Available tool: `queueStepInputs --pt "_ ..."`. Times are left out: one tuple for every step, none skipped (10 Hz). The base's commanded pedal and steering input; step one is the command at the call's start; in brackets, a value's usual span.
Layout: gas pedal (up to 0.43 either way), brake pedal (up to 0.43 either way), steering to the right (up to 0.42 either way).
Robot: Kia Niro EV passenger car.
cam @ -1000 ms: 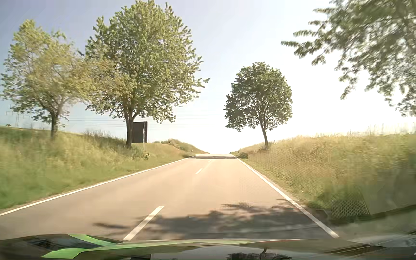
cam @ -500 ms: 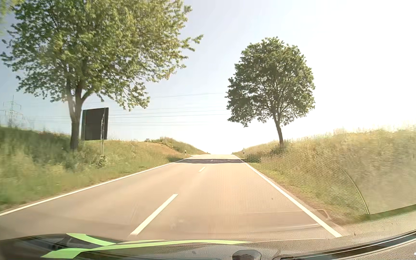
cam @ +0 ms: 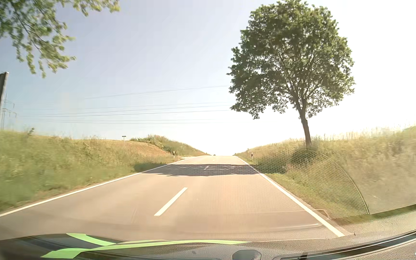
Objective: Follow the waypoints while adhering to traffic rules and regulations
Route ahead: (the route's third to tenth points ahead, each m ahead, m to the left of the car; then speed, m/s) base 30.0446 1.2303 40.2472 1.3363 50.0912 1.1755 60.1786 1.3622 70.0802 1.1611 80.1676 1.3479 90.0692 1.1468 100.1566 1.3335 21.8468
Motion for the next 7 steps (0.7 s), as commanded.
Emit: queueStepInputs --pt "0.429 0.000 -0.005" --pt "0.421 0.000 -0.005" --pt "0.398 0.000 -0.004" --pt "0.358 0.000 -0.004" --pt "0.358 0.000 -0.003" --pt "0.350 0.000 -0.003" --pt "0.350 0.000 -0.001"
